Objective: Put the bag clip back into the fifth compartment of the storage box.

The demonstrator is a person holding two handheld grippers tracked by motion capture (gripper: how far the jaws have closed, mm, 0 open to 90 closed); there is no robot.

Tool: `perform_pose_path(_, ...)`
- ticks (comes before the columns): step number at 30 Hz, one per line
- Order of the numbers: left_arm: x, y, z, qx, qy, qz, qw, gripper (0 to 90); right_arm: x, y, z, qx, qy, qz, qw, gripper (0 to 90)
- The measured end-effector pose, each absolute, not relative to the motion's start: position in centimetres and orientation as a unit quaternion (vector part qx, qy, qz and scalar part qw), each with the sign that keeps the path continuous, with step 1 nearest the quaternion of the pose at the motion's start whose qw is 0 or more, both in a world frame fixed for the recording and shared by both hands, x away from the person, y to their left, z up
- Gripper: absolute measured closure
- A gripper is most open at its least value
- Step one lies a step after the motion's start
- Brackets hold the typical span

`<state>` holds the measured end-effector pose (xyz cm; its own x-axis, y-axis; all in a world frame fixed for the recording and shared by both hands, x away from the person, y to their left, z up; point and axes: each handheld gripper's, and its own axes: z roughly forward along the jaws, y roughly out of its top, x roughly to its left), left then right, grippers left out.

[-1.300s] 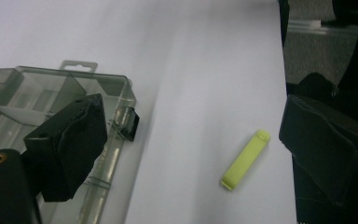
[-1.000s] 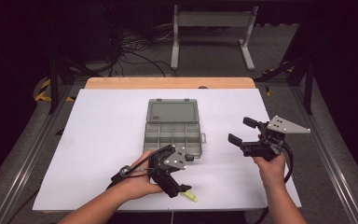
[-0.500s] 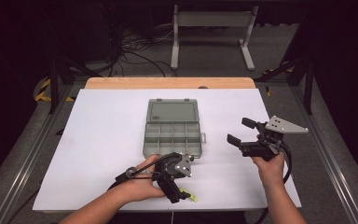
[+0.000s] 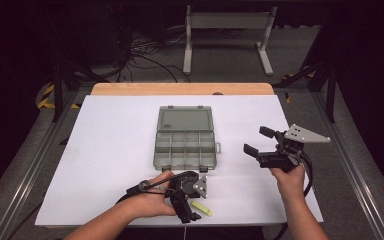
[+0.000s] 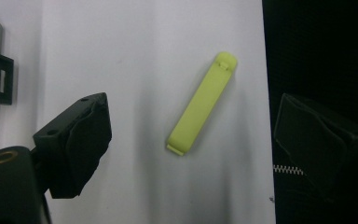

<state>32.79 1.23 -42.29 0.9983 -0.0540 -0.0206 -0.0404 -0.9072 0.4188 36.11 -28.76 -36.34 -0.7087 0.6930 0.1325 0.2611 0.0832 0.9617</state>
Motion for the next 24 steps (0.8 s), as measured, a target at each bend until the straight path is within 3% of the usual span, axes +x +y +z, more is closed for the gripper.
perform_pose_path(8,32.61,1.02,-42.55,0.977,-0.031,-0.024,0.211,15.9,36.1,-28.82,-36.35,0.335,0.713,0.588,0.184,5.6)
perform_pose_path(15,32.41,0.81,-42.59,0.974,-0.037,-0.025,0.223,31.7,36.15,-28.76,-36.42,0.336,0.714,0.587,0.18,5.8)
perform_pose_path(24,31.9,0.3,-43.15,0.976,-0.045,-0.006,0.214,41.3,36.24,-28.64,-36.58,0.336,0.717,0.585,0.175,6.4)
